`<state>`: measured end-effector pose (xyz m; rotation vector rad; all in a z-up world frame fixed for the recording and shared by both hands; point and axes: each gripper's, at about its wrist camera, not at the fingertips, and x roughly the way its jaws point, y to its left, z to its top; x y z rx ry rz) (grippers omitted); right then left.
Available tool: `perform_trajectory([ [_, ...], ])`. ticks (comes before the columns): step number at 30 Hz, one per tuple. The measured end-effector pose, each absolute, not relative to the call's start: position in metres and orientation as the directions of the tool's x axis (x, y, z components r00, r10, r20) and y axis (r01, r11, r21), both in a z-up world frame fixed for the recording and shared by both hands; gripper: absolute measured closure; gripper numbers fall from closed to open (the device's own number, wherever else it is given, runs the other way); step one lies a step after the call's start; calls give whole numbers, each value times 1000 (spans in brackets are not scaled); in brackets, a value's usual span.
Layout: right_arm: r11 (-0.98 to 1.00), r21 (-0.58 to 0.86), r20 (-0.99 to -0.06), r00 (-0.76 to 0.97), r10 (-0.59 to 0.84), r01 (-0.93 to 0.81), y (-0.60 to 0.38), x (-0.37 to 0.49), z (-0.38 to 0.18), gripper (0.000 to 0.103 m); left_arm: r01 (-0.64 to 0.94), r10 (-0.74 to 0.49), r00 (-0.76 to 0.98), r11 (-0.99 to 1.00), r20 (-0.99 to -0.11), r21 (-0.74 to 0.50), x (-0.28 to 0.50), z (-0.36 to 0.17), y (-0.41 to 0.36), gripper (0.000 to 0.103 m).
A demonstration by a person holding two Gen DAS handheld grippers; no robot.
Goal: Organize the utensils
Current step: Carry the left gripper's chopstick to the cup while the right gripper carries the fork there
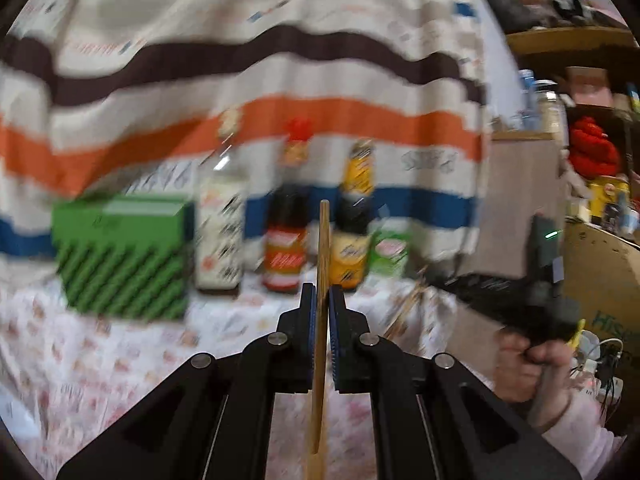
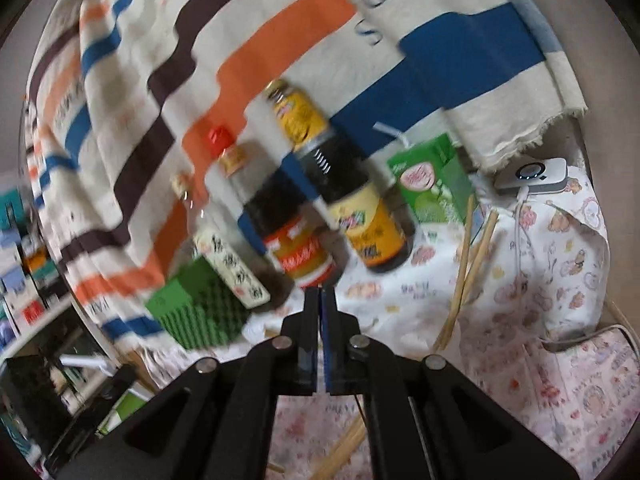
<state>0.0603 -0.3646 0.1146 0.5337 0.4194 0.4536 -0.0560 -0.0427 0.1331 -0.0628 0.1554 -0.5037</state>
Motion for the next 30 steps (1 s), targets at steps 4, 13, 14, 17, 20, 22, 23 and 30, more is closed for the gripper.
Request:
perform_trajectory([
  [4,787,534,-213,852,478,-308,-357,72,121,102,530,-542,835,839,-93,-124,-41,154,-70,98],
  [13,808,528,-190,891,413,-262,-357,102,102,102,510,-524,851,838,-25,-192,25,167,-117,98],
  [14,802,538,-194,888,418,-260,-358,104,98,102,491,-504,864,851,-24,-184,32,163,-122,98],
  [17,801,547,-222,880,420,-244,-360,112,86,102,447,-463,885,874,-51,-191,51,148,-131,98],
  [20,813,538,-276,865,419,-222,-358,121,79,102,433,-460,883,873,-88,-223,64,130,-133,98],
  [22,819,545,-346,841,416,-181,-357,130,74,102,433,-469,875,869,-119,-239,70,120,-133,98],
  [23,832,538,-402,827,394,-135,-356,136,73,102,437,-477,868,865,-135,-248,72,115,-133,98],
  [30,866,495,-539,756,372,-73,-362,146,78,102,441,-477,854,875,-206,-200,70,100,-138,98],
])
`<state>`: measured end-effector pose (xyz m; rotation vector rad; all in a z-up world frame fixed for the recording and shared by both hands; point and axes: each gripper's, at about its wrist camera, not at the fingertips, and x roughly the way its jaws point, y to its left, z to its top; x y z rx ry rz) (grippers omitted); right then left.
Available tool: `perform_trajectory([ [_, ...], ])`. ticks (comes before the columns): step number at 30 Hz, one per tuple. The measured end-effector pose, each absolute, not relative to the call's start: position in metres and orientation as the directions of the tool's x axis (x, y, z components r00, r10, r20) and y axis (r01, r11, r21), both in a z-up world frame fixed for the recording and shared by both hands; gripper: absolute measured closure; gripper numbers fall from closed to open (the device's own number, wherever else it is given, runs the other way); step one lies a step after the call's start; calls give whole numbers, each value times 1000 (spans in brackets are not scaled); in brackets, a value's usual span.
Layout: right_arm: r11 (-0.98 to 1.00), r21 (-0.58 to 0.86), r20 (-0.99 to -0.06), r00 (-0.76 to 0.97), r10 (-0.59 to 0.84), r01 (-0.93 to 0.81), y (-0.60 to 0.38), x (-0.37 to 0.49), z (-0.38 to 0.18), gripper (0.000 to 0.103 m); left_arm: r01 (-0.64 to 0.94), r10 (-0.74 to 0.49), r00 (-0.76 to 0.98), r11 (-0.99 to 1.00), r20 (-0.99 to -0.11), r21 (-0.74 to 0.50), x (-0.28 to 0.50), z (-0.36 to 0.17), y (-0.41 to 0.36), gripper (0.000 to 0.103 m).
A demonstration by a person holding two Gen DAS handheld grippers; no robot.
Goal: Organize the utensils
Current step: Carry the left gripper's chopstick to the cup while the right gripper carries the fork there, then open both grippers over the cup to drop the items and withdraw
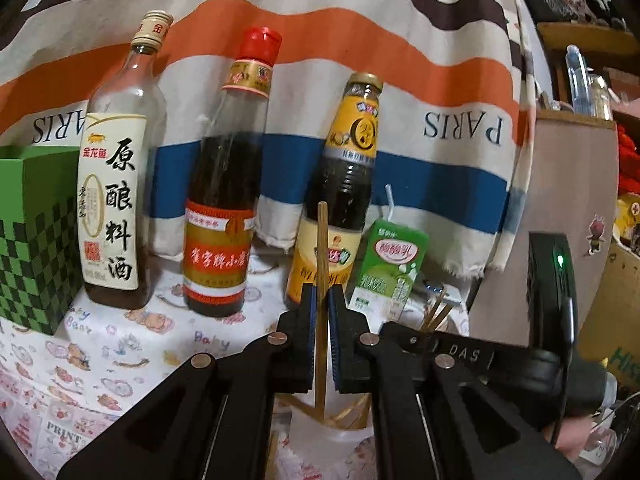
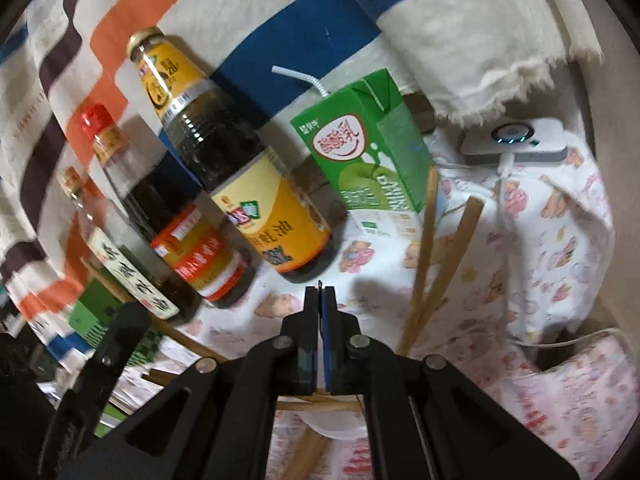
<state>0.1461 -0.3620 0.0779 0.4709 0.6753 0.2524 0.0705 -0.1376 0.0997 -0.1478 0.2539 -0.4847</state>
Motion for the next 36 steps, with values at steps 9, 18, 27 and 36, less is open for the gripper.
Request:
perform_trajectory([
  [9,827,563,-660,604,447,4,-376,161,55,101,451,-473,832,881,-290,-145,76,97,-146,97],
  [18,835,548,-691,541,480,-41,-350,165,49,99,437,-450,850,893,-274,-111,65,103,-132,78],
  [27,869,479,-673,584,453,-121,-341,157,67,74,359,-357,903,933,-240,-35,52,113,-82,56],
  [36,903,398,-623,674,397,-164,-337,132,94,60,254,-253,939,967,-232,-25,18,111,-33,32],
])
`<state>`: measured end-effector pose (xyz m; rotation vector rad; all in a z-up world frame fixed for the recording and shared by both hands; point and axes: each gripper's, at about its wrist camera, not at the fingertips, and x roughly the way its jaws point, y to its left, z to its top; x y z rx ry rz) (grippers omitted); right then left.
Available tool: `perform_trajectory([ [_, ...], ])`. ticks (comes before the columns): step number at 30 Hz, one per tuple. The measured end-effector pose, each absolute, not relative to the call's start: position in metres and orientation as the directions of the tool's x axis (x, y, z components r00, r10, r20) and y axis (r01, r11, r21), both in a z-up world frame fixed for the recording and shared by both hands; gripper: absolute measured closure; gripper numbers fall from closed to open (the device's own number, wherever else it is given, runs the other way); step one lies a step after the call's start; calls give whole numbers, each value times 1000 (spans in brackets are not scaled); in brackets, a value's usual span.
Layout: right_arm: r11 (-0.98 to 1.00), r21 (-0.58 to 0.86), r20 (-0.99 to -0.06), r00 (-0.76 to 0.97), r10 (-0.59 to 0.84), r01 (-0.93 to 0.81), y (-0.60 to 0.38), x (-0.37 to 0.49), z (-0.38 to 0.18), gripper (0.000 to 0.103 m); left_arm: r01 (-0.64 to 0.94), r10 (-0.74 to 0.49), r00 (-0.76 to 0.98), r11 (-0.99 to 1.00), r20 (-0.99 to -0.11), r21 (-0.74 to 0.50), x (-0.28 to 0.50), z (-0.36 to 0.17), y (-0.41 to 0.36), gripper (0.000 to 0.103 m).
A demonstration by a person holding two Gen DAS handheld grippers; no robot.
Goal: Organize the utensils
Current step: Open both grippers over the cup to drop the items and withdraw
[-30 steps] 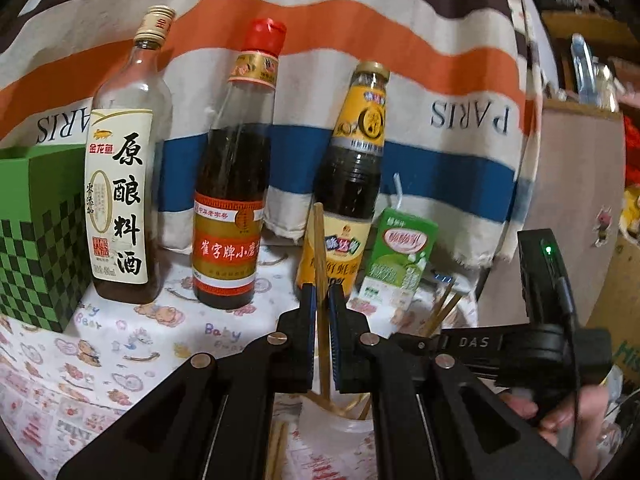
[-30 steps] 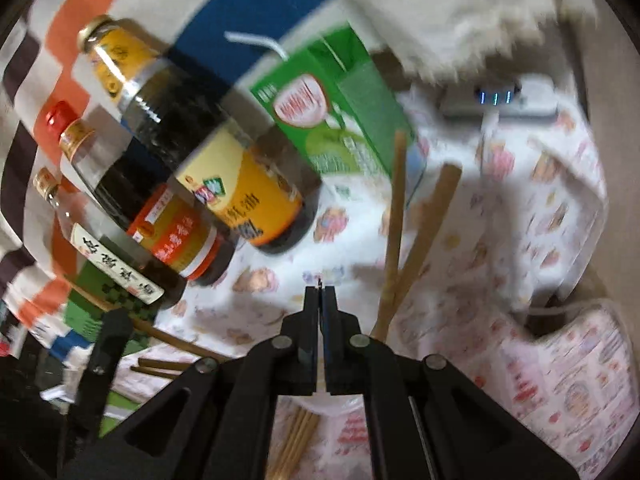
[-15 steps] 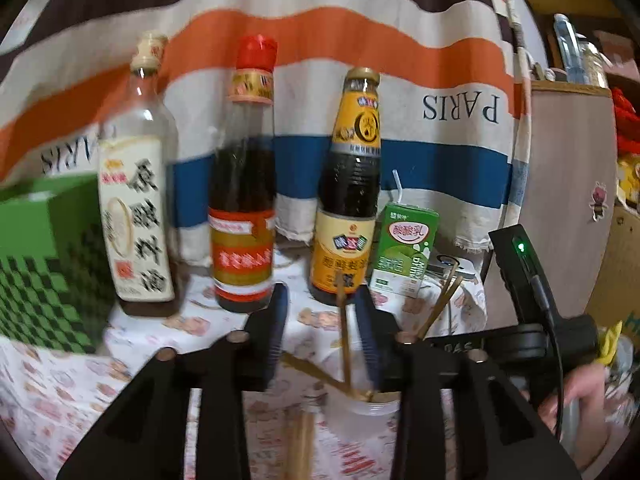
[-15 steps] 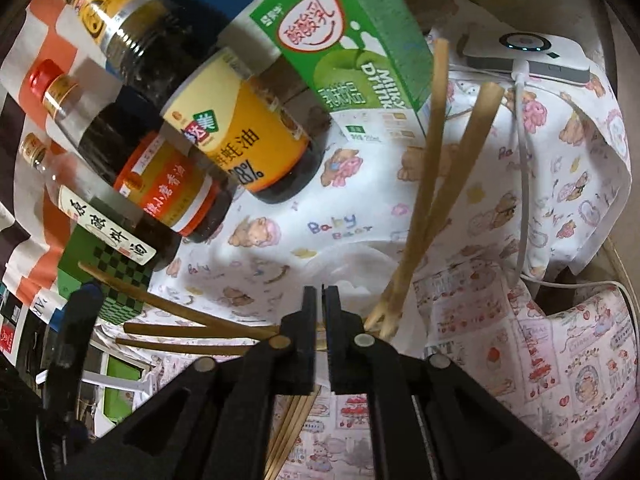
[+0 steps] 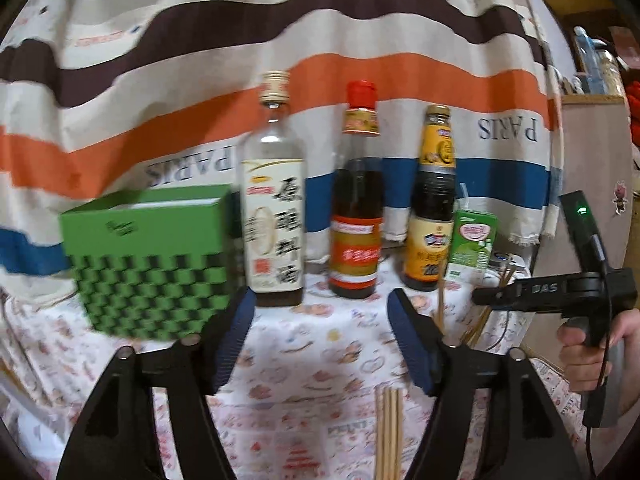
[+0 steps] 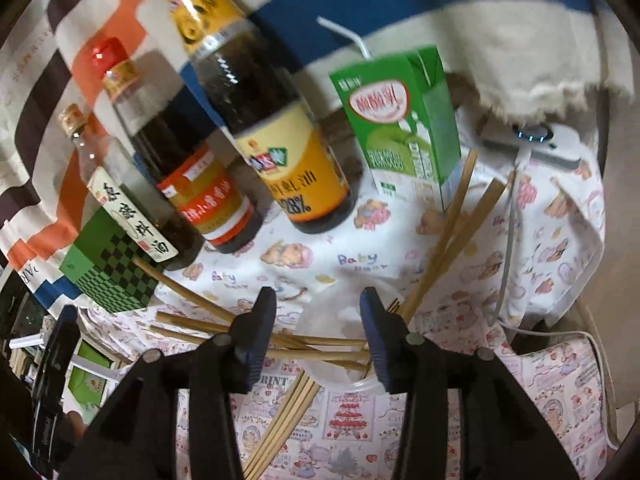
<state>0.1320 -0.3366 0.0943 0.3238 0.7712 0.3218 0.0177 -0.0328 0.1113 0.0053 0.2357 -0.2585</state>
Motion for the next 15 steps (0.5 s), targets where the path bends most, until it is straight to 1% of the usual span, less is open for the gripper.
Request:
perform_trajectory([
  [2,915,366,-608,702,371,-166,-334,123,100,58,244,-251,938,968,-239,-56,13,109,-20,30],
  [3,919,351,-598,712,368,-180,-332,117,102,57,240,-248,938,969,-242,-64,10,107,-15,26],
  [5,924,316,-586,722,367,-214,-323,104,103,52,229,-238,941,971,-240,-65,6,103,-5,19],
  [6,929,299,-591,722,361,-220,-317,101,101,52,213,-223,944,975,-243,-67,5,99,-1,13],
  [8,937,266,-613,711,346,-227,-309,91,95,52,163,-179,945,983,-273,-80,7,90,7,12],
  [10,935,265,-625,696,354,-238,-303,79,87,51,158,-180,940,983,-291,-98,5,82,15,12],
  [12,928,275,-634,679,370,-250,-299,69,78,50,129,-153,942,987,-300,-97,1,75,21,12],
  [14,923,278,-645,661,383,-264,-295,60,67,43,96,-121,949,990,-291,-98,-7,69,26,9],
  [15,923,270,-652,653,384,-273,-292,57,62,43,91,-118,950,990,-288,-106,-10,65,28,7],
])
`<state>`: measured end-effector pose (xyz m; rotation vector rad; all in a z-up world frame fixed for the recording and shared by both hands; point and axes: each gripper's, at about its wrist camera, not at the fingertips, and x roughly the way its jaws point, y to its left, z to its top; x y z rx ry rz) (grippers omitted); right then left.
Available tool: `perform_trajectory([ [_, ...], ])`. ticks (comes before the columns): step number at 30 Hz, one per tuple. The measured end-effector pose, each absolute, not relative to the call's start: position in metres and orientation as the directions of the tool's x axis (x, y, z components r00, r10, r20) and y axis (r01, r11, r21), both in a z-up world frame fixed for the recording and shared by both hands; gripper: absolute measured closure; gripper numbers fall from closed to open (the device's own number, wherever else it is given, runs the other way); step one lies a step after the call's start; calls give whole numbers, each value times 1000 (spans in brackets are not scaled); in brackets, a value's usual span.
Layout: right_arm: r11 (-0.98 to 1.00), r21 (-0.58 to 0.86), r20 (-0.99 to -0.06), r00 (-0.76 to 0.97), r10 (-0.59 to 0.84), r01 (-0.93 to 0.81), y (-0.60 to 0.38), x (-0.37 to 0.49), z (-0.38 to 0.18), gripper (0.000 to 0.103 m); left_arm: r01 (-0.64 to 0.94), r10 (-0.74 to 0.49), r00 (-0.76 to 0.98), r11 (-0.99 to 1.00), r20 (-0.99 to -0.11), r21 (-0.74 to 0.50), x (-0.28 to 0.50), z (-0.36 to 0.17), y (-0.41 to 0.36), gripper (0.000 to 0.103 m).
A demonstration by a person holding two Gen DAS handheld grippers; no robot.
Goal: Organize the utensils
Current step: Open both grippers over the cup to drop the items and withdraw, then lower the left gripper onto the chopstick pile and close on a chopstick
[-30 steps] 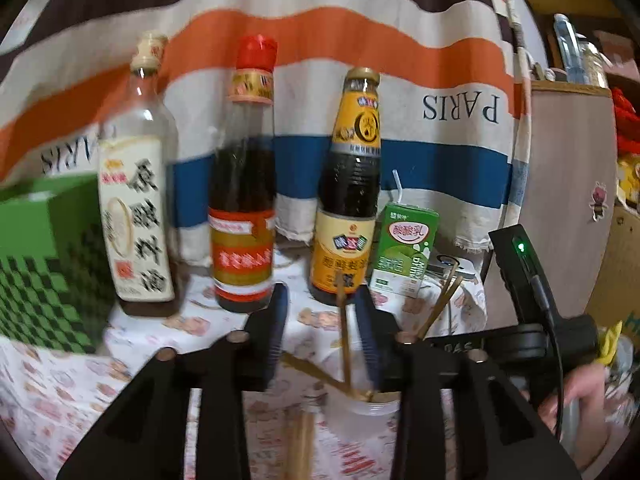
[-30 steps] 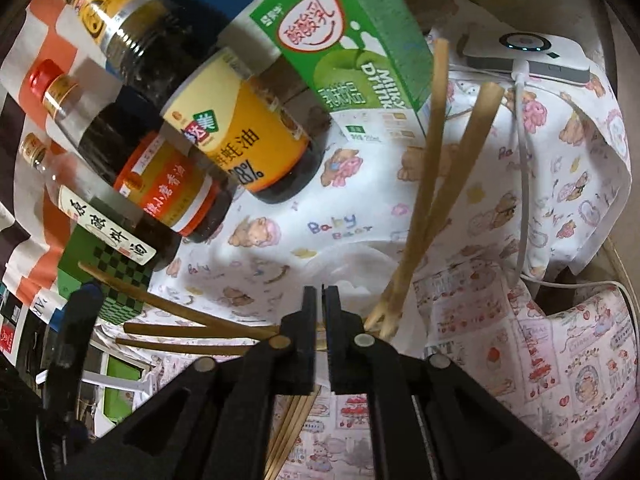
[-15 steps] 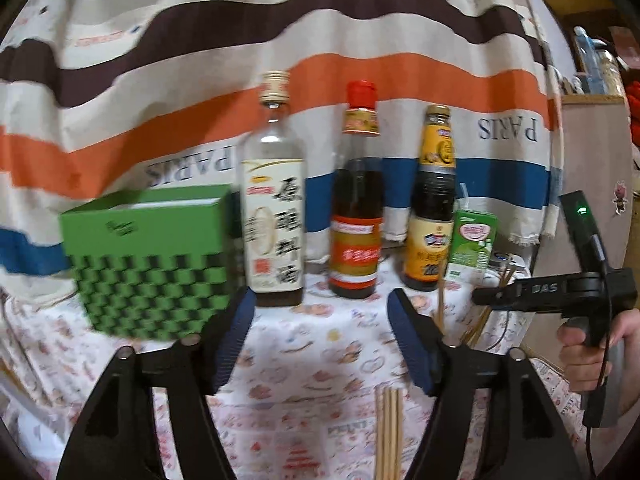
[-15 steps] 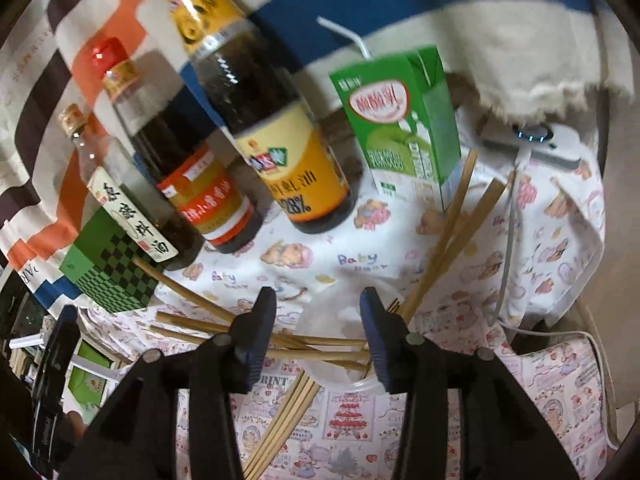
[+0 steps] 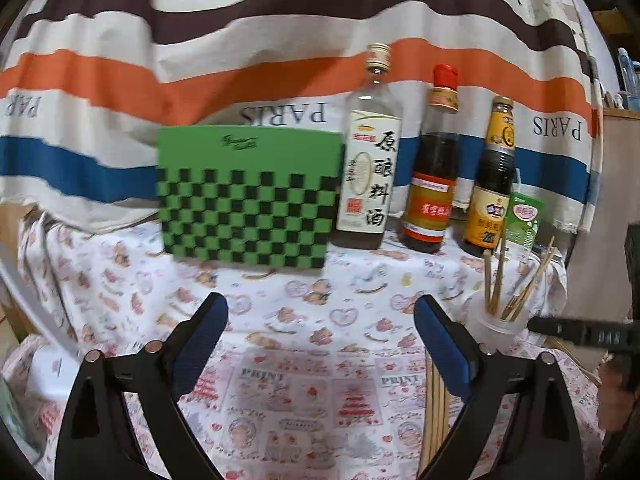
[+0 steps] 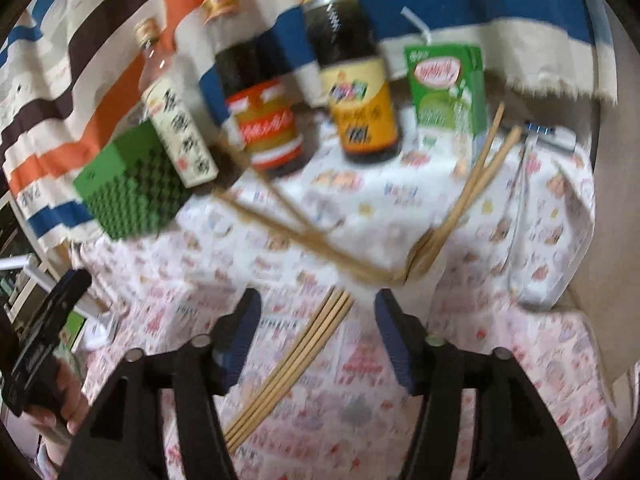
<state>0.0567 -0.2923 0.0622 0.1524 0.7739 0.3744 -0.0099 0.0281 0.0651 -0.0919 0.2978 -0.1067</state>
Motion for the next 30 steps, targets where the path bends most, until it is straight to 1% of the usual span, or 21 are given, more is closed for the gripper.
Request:
perform_trajectory([
  [3,930,242,-663,653,366,-276,-288,52,46,41,123,-154,938,985,-311,-117,-9,54,26,5],
  [6,937,236,-666,660,348,-256,-290,53,27,38,152,-188,910,981,-369,-125,1,37,16,5],
  [8,941,238,-694,636,338,-240,-292,58,13,35,150,-210,873,974,-440,-168,12,22,11,5],
  [10,938,227,-739,582,341,-262,-291,64,1,34,116,-240,828,957,-506,-265,23,3,13,5],
  [11,935,213,-761,553,340,-283,-289,67,-2,33,95,-248,795,952,-553,-290,30,-7,12,5],
  [13,940,199,-764,557,326,-277,-291,67,-2,31,87,-237,757,960,-609,-265,39,-19,9,5],
  [15,945,190,-763,565,313,-267,-293,67,-1,27,66,-184,765,976,-618,-208,38,-23,6,5],
  [18,950,187,-774,559,298,-249,-295,69,-3,26,79,-173,739,982,-651,-172,38,-28,1,5],
  [21,952,211,-778,551,300,-221,-301,71,-8,24,142,-216,694,976,-686,-163,40,-34,-8,5],
  [22,952,217,-781,547,302,-215,-301,72,-9,24,179,-227,680,973,-697,-142,40,-33,-13,5],
  [24,956,209,-789,542,290,-207,-302,73,-12,23,208,-197,675,975,-711,-72,38,-34,-22,5],
  [26,959,199,-790,545,279,-202,-301,74,-12,23,232,-185,653,972,-735,-39,37,-35,-27,8],
  [28,960,197,-792,545,276,-200,-301,74,-12,23,270,-226,621,961,-750,-66,35,-38,-33,22],
  [30,959,200,-792,543,278,-200,-302,74,-13,23,310,-258,597,947,-760,-78,32,-41,-40,27],
])
